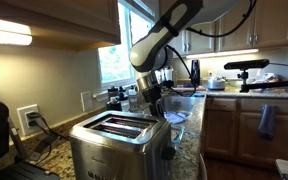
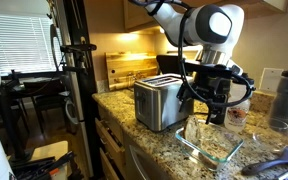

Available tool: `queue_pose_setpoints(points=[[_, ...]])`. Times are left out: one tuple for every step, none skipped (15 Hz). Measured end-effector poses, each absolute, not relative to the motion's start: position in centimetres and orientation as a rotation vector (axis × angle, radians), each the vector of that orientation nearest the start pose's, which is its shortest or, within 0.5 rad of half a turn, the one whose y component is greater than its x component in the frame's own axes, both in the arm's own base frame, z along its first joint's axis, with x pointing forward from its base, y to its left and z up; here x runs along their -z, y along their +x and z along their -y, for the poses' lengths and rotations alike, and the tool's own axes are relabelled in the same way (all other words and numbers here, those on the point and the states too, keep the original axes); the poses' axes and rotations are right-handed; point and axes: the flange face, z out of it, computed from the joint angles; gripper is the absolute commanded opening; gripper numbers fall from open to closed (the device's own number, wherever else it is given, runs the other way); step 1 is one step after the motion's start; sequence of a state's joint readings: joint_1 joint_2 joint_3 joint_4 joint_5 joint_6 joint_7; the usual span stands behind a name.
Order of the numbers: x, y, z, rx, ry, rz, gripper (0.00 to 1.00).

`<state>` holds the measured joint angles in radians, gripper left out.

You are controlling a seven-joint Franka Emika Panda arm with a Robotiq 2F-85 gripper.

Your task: Place one slice of bread from the glass bowl inside the toaster

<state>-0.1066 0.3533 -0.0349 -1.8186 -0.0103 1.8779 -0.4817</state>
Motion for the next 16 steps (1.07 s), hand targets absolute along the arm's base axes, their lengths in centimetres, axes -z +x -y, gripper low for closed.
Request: queue_pose_setpoints(points=[[-32.4, 59.7, 8.5, -0.440, -2.996, 0.521, 1.00], [-32.3, 59.7, 8.5, -0.441, -2.996, 0.518, 1.00], [-32.2, 59.7, 8.6, -0.443, -2.995, 0.515, 1.00], [-32.1, 59.7, 8.6, -0.446, -2.995, 0.513, 1.00], [-31.9, 59.8, 8.7, -0.449, -2.995, 0.510, 1.00], [-31.7, 59.9, 8.8, -0.451, -2.994, 0.508, 1.00], [-31.5, 60.0, 8.9, -0.454, -2.994, 0.506, 1.00], [-31.2, 60.2, 9.1, -0.458, -2.993, 0.502, 1.00], [-30.9, 60.4, 9.2, -0.460, -2.993, 0.498, 1.00], [-30.7, 60.6, 9.4, -0.461, -2.994, 0.491, 1.00], [-30.5, 60.8, 9.6, -0.463, -2.995, 0.483, 1.00], [-30.3, 61.0, 9.7, -0.461, -2.998, 0.476, 1.00], [-30.2, 61.3, 9.8, -0.461, -3.000, 0.467, 1.00], [-30.1, 61.4, 9.8, -0.461, -3.004, 0.456, 1.00], [-30.0, 61.7, 9.9, -0.459, -3.007, 0.446, 1.00], [-29.9, 61.9, 9.9, -0.458, -3.010, 0.439, 1.00]])
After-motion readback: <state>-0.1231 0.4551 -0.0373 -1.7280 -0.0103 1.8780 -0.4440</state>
